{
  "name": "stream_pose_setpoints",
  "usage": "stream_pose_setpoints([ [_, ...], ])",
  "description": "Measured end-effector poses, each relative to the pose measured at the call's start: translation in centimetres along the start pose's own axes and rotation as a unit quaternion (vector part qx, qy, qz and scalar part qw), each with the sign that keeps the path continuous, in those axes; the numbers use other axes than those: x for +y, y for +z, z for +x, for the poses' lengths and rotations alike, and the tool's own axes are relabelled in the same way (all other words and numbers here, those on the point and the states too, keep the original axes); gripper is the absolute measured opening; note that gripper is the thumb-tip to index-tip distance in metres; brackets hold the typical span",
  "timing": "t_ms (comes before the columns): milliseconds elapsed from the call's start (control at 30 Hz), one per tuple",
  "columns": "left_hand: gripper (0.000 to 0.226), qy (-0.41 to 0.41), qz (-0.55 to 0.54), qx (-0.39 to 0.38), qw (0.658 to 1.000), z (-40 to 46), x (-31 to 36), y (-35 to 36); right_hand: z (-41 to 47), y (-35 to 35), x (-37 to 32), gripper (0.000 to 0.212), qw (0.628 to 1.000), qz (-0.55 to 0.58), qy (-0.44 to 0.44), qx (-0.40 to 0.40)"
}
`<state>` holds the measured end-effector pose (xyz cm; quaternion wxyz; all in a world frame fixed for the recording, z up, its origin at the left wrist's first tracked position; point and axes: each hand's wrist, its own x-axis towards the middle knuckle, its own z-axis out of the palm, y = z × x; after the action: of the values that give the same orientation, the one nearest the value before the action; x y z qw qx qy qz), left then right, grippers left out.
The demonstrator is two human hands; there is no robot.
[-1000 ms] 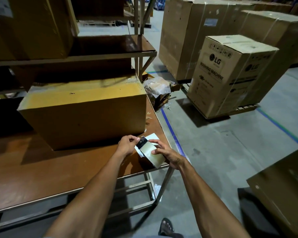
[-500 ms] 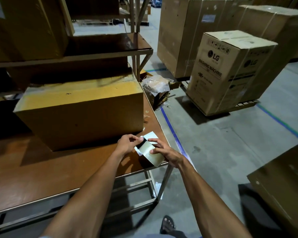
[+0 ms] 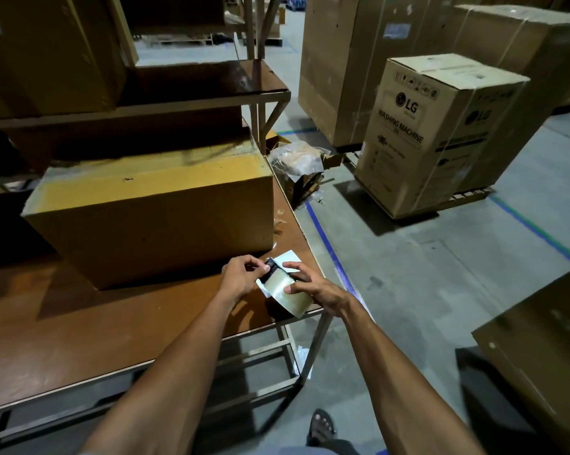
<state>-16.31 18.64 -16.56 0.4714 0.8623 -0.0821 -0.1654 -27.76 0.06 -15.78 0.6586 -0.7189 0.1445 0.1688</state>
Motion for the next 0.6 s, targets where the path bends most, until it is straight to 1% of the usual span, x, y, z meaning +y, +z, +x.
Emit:
stream_pose_setpoints([
  [133,0.009,-0.019,0.026,0.016,0.999,0.4,-0.1,-0.5,0.3,-0.5,-0.4,0.083,1.0,0.011,0.008,-0.022],
  [200,0.009,-0.02,0.036,0.023,0.999,0.6,-0.3,-0.7,0.4,-0.7,-0.9,0.083,1.0,-0.001,0.009,-0.028],
  [333,0.009,-0.026,0.063,0.04,0.997,0.9,-0.3,-1.3,1.3,-0.7,-2.0,0.075,0.994,-0.099,0.012,-0.039],
  [400,0.011,-0.032,0.093,0.044,0.994,1.1,-0.3,-1.6,1.7,0.3,-2.8,0.084,0.986,-0.168,0.007,-0.017],
  [433,0.014,-0.034,0.105,0.048,0.993,1.0,-0.2,-1.8,1.8,1.0,-3.3,0.091,0.975,-0.222,-0.004,0.006],
  [500,0.017,-0.031,0.125,0.054,0.99,1.1,0.0,-1.8,2.4,2.7,-4.0,0.1,0.933,-0.354,-0.024,0.056],
  [567,0.017,-0.023,0.139,0.052,0.989,1.2,0.3,-2.0,3.3,4.4,-4.1,0.096,0.879,-0.465,-0.021,0.102],
  [600,0.016,-0.021,0.145,0.047,0.988,1.0,0.6,-2.1,3.6,5.0,-4.2,0.091,0.856,-0.503,-0.01,0.118],
])
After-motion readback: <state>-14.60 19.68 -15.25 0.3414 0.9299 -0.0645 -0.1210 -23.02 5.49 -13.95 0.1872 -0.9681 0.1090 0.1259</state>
